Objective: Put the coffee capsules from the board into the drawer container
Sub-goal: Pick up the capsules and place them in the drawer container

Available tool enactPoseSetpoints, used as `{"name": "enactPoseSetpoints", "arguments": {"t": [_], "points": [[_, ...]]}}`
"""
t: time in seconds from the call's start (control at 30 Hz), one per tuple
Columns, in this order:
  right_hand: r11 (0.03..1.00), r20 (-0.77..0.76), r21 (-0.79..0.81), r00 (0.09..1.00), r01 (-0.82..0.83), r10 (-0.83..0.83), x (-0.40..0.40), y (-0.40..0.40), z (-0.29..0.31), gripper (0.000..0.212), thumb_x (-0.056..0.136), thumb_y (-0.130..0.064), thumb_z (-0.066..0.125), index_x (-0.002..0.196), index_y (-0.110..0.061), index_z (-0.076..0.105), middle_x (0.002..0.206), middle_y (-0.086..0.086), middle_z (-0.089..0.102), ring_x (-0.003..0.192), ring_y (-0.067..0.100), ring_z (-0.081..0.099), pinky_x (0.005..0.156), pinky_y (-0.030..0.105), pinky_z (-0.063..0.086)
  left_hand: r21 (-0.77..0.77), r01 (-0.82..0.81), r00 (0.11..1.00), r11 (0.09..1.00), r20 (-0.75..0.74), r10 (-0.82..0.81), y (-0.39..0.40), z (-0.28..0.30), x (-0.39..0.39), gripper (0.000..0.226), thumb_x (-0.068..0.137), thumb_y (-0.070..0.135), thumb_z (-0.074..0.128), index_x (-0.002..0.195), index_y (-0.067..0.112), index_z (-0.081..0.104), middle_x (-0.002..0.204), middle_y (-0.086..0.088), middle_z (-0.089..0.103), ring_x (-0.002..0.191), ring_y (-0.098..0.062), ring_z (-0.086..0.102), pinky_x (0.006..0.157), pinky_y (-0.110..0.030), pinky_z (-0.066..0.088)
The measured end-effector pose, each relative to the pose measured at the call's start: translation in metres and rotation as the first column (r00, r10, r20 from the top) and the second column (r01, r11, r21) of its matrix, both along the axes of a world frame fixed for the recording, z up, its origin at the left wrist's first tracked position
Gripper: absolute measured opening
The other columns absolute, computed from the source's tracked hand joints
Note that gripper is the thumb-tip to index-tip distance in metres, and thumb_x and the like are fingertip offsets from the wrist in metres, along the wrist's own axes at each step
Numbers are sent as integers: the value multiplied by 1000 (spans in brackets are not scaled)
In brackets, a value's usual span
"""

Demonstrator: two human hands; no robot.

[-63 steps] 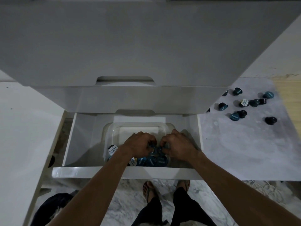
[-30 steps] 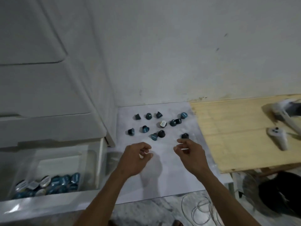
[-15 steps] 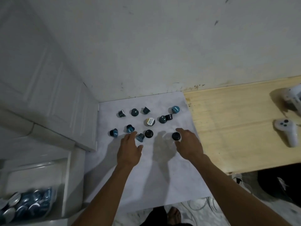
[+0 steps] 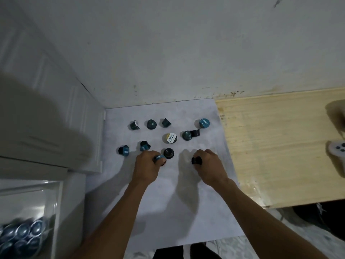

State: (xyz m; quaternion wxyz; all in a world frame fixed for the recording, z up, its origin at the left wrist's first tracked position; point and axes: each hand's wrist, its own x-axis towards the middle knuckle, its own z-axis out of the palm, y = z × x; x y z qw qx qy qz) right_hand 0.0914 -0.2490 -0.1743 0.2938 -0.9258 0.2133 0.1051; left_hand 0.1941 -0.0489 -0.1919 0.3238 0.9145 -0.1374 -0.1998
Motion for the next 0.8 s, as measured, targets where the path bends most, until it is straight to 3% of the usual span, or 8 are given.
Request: {"name": "enactPoseSetpoints", "arguments": {"t": [0.07, 0.13, 0.2, 0.3, 0.4, 0.5, 0.67, 0.8], "points": [[994, 93, 103, 994, 39, -49, -3, -2, -4, 20, 88, -13, 64, 108, -14, 62, 99, 7, 58, 84, 24, 58, 72, 24, 41, -23, -60, 997, 998, -47, 59, 0, 1, 1, 17, 87, 23, 70, 84, 8, 75, 75, -2, 72, 72, -14, 63, 60, -7, 39], [985, 160, 171, 985, 35, -63, -7, -2, -9, 34, 92, -14, 61, 125, -19, 59, 103, 1, 53, 87, 16, 54, 79, 20, 40, -35, -106, 993, 994, -53, 105, 2, 0, -1, 20, 87, 26, 70, 93, 7, 74, 82, -4, 72, 78, -16, 64, 69, -17, 45], [986, 198, 168, 980, -23, -10, -12, -2, -16, 42, 95, -13, 56, 136, -18, 52, 107, 0, 48, 92, 15, 51, 85, 21, 41, -57, -150, 988, 987, -43, 148, 4, -4, -4, 29, 86, 29, 71, 107, 8, 68, 94, -6, 70, 89, -19, 65, 82, -30, 52], [990, 268, 109, 962, -92, 60, -18, 0, -26, 35, 95, -13, 54, 131, -14, 55, 108, 6, 49, 93, 24, 55, 81, 31, 51, -115, -171, 985, 979, -36, 168, 8, -9, -18, 35, 84, 35, 72, 113, 20, 60, 102, -2, 66, 94, -19, 64, 87, -43, 56], [995, 327, 84, 945, -56, 26, -20, 0, -30, 21, 92, -18, 61, 112, -15, 61, 100, 4, 56, 88, 22, 55, 72, 34, 52, -151, -118, 992, 981, 25, 123, 13, -16, -33, 43, 78, 42, 75, 113, 25, 58, 109, 3, 65, 102, -17, 61, 88, -43, 56], [995, 367, 100, 928, 29, -64, -24, -1, -35, 17, 85, -19, 70, 102, -19, 65, 102, 0, 64, 94, 18, 57, 75, 23, 47, -134, -73, 980, 988, 173, 96, 13, -22, -43, 44, 79, 31, 77, 116, 12, 62, 113, -4, 66, 106, -20, 61, 89, -43, 55], [991, 464, 100, 877, 84, -121, -37, 0, -45, 29, 79, -17, 79, 105, -15, 67, 108, 0, 69, 99, 17, 59, 81, 24, 52, -193, -98, 939, 976, 308, 155, 6, -27, -50, 35, 81, 20, 77, 111, 5, 66, 108, -9, 69, 102, -22, 64, 86, -44, 57], [991, 513, 98, 848, 91, -129, -45, -1, -54, 41, 75, -17, 82, 113, -13, 67, 117, 2, 66, 107, 15, 56, 94, 9, 40, -234, -90, 911, 968, 373, 175, 4, -33, -53, 35, 81, 17, 76, 110, 0, 66, 107, -13, 70, 101, -25, 65, 84, -44, 57]]}}
